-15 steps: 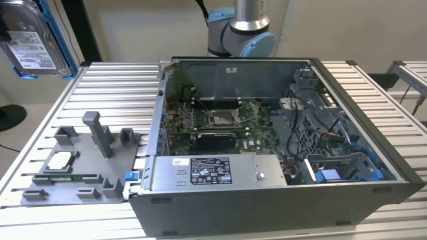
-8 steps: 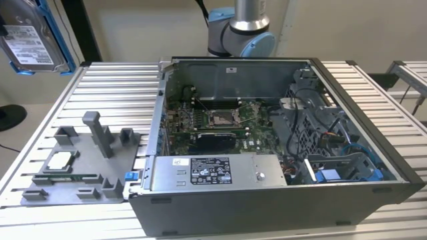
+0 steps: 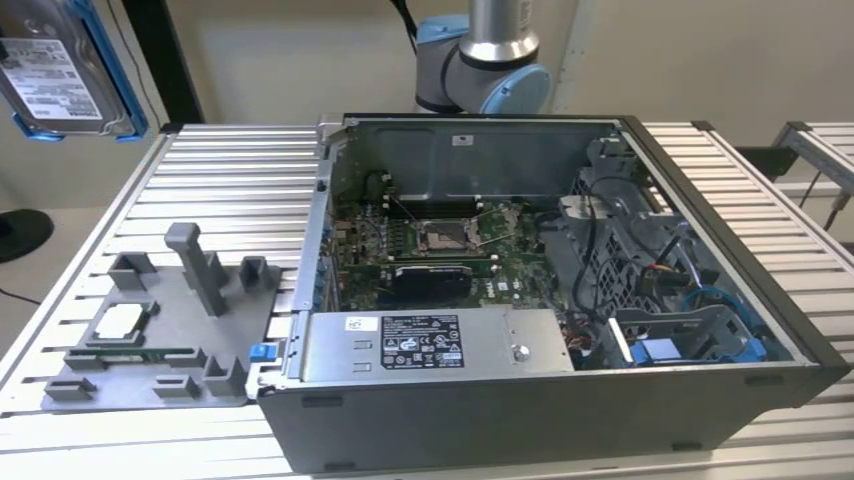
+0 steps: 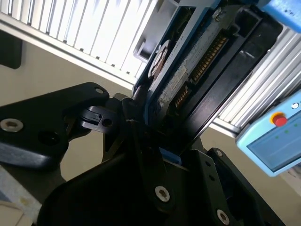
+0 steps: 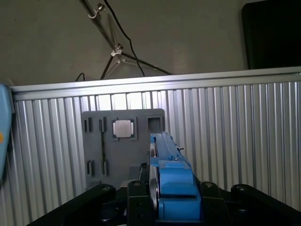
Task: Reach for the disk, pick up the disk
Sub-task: 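Pick up the disk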
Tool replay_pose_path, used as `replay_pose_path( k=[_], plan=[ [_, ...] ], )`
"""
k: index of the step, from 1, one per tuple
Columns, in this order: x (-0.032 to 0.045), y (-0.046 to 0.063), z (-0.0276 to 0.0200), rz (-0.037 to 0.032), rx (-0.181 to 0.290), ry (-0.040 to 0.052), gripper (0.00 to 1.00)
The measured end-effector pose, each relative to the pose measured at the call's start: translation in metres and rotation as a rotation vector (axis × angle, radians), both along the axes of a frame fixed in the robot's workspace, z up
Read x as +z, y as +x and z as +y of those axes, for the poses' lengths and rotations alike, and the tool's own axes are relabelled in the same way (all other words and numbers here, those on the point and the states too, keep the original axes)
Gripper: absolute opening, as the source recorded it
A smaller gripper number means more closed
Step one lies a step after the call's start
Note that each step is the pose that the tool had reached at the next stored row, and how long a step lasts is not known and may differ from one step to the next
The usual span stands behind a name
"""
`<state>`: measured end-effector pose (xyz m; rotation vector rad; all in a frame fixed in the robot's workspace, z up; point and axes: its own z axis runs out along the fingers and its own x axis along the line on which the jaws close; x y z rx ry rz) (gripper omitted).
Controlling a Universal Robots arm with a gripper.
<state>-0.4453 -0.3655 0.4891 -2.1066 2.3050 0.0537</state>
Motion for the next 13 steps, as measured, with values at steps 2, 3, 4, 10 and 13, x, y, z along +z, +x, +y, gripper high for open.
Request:
replay_pose_path(
  k=[2,3,4,10,13],
  plan=[
    [0.0000,0.0000,0.0000,-0.0001,0.000,0.0001,0.00],
    [-0.0001,0.0000,0.0000,-0.0002,0.000,0.0002,0.00],
    [-0.0001,0.0000,0.0000,-0.0002,0.000,0.0002,0.00],
    [0.0000,0.0030,0.0001,-0.0001,0.000,0.0002,0.00],
    [0.0000,0.0082,0.0000,0.0000,0.000,0.0001,0.00]
  ],
)
